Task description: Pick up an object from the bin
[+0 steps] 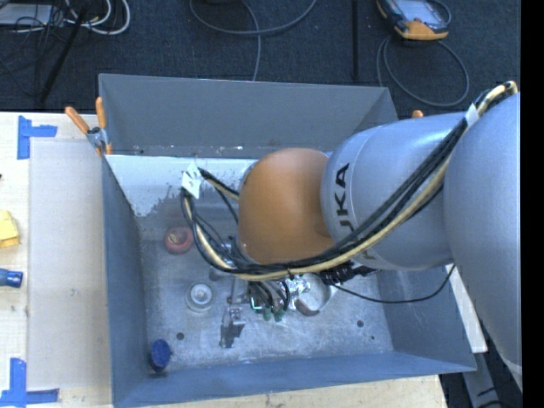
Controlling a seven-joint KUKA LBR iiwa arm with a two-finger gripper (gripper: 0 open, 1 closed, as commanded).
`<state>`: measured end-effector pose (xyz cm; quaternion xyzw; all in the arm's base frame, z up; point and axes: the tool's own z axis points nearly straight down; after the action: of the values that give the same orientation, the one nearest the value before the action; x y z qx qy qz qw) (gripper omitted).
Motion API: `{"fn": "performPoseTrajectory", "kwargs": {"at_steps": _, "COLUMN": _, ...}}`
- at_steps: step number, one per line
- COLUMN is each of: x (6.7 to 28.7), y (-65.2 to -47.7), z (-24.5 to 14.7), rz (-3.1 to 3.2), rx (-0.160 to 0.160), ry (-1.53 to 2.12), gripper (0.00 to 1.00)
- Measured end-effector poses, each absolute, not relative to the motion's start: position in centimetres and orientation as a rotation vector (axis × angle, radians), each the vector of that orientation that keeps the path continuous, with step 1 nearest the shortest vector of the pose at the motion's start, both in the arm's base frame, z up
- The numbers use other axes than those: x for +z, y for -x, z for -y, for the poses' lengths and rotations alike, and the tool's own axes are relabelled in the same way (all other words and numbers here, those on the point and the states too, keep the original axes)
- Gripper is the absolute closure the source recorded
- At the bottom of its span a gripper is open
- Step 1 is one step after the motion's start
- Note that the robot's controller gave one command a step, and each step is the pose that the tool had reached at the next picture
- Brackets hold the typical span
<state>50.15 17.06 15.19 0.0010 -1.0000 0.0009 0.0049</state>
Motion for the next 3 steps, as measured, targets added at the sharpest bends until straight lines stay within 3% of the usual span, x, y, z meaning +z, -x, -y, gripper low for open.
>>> {"fn": "performPoseTrajectory", "kwargs": {"at_steps": 1, "x": 7.1, "y": -55.0, "z": -14.0, "rz": 3.143, "rx": -0.002, "ry": 0.06, "gripper": 0.0}}
{"fn": "performPoseTrajectory", "kwargs": {"at_steps": 2, "x": 7.4, "y": -61.9, "z": -7.8, "rz": 3.097, "rx": 0.001, "ry": -0.557, "gripper": 0.0}}
{"fn": "performPoseTrajectory", "kwargs": {"at_steps": 3, "x": 11.8, "y": -58.6, "z": -1.4, "rz": 3.055, "rx": 0.003, "ry": -0.733, "gripper": 0.0}}
